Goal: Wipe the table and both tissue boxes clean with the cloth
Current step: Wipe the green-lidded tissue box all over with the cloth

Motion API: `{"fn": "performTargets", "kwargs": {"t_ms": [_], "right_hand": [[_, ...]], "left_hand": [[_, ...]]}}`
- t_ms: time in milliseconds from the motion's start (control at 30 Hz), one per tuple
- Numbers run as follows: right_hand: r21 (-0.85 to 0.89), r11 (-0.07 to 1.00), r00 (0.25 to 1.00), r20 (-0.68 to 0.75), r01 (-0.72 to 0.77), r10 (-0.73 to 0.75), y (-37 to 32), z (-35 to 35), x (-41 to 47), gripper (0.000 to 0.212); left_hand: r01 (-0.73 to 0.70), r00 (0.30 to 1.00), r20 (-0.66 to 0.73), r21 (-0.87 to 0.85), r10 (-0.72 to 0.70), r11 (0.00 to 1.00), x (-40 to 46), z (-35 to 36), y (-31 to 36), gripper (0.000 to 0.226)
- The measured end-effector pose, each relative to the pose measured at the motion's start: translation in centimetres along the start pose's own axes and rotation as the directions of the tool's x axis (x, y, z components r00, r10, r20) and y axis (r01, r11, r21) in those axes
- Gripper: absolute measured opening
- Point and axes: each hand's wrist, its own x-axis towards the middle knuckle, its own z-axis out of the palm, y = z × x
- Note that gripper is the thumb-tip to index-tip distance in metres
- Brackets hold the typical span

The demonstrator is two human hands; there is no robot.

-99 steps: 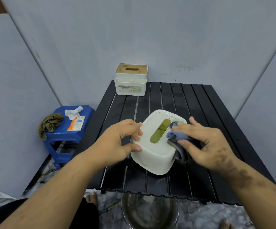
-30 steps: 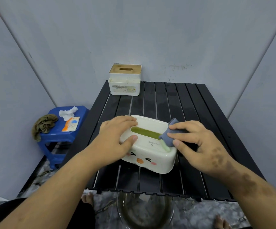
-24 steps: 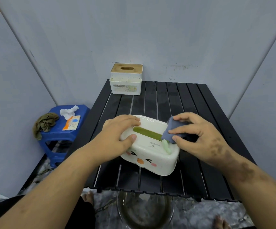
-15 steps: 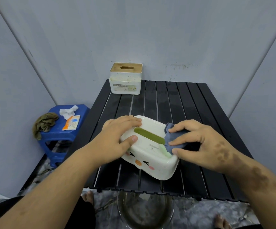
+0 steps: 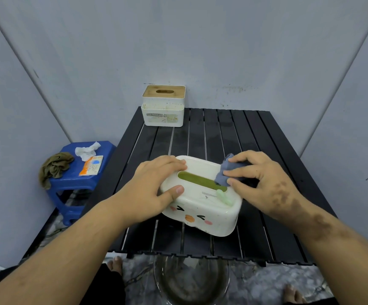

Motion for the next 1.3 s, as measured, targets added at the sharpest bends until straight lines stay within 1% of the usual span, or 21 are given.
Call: {"fn": "performTargets", "kwargs": {"t_ms": [33,67,133,233,267,333,367,400,467,533,633,733,867,900,933,1000,1067,1133,1200,1300], "right_hand": [[-0.018,1.0,1.0,0.012,0.02,-0.02,-0.2,0.2,-0.2,0.023],[-0.03,0.998,0.997,0.055,0.047,-0.045,-0.3,0.2,-0.5,0.024],[-0.011,0.998,0.99,0.122,0.068,-0.066,-0.2,-0.4,-0.7,0.026],[0.001,0.999,0.999,0.042,0.033,-0.033,0.0,-0.7,-0.3,0.026],[-0.005,0.999,0.998,0.044,0.044,-0.044,-0.2,-0.5,-0.3,0.026],[0.003,0.997,0.99,0.116,0.083,-0.083,-0.7,-0.5,-0.4,0.029],[0.023,0.997,0.987,0.142,0.076,-0.079,-0.6,-0.7,-0.5,0.03],[0.047,0.998,0.989,0.136,0.049,-0.055,-0.4,-1.1,-0.5,0.03],[0.079,0.997,0.998,0.059,0.002,-0.007,-0.2,-1.6,-0.6,0.025],[0.075,0.997,0.999,0.016,0.029,-0.031,-0.5,-1.2,-0.9,0.022],[0.149,0.986,0.995,0.046,0.078,-0.085,-0.9,-0.8,-1.2,0.019],[0.234,0.971,0.995,0.074,0.044,-0.063,-0.2,-1.5,-0.8,0.019],[0.206,0.973,0.979,0.149,0.108,-0.14,-0.5,-1.5,-0.5,0.021],[0.191,0.976,0.978,0.155,0.108,-0.139,-0.5,-1.5,-0.4,0.021],[0.162,0.982,0.983,0.138,0.097,-0.12,-0.3,-1.3,-0.3,0.02],[0.086,0.995,0.998,0.05,0.043,-0.047,-0.1,-0.7,-0.2,0.016],[0.059,0.998,1.0,0.001,-0.009,0.009,-0.4,-0.1,-0.3,0.013],[0.061,0.998,0.998,0.062,0.014,-0.017,-0.9,-0.4,-0.6,0.01],[0.081,0.996,0.99,0.135,0.04,-0.05,-0.7,-1.5,-0.7,0.012],[0.091,0.996,0.994,0.106,-0.002,-0.008,-0.5,-1.9,0.0,0.012]], "left_hand": [[-0.009,1.0,-0.001,0.015,0.009,1.0,0.0,0.0,0.1,0.062],[-0.015,1.0,-0.002,0.025,0.015,1.0,-0.1,0.1,0.2,0.063],[-0.016,1.0,0.001,0.019,0.016,1.0,0.0,0.0,0.2,0.062],[-0.013,1.0,0.022,0.039,0.013,0.999,0.1,-0.2,0.3,0.061],[-0.018,0.999,0.029,0.058,0.016,0.998,0.1,-0.3,0.3,0.061],[-0.03,0.999,0.042,0.09,0.027,0.995,0.1,-0.6,0.3,0.061],[-0.035,0.998,0.048,0.094,0.031,0.995,0.2,-0.7,0.3,0.061],[-0.036,0.998,0.051,0.09,0.032,0.995,0.2,-0.7,0.3,0.061],[-0.031,0.999,0.045,0.074,0.028,0.997,0.2,-0.7,0.2,0.062],[-0.04,0.999,0.036,0.071,0.038,0.997,0.3,-0.7,0.2,0.061],[-0.041,0.998,0.042,0.06,0.038,0.997,0.3,-0.7,0.0,0.061],[-0.027,0.999,0.046,0.038,0.025,0.999,0.4,-0.8,-0.1,0.063],[-0.011,0.999,0.051,0.009,0.011,1.0,0.2,-0.6,-0.2,0.065],[-0.002,0.999,0.054,0.001,0.002,1.0,0.1,-0.6,-0.1,0.066],[0.002,0.998,0.059,0.0,-0.002,1.0,0.1,-0.5,0.0,0.068],[-0.005,0.998,0.061,0.013,0.004,1.0,0.2,-0.5,0.3,0.069],[-0.005,0.998,0.06,0.037,0.003,0.999,0.2,-0.6,0.5,0.07],[-0.006,0.998,0.061,0.065,0.002,0.998,0.1,-0.7,0.5,0.07],[-0.006,0.998,0.066,0.059,0.002,0.998,0.1,-0.6,0.5,0.069],[0.0,0.997,0.08,0.025,-0.002,1.0,0.2,-0.7,0.5,0.069]]}}
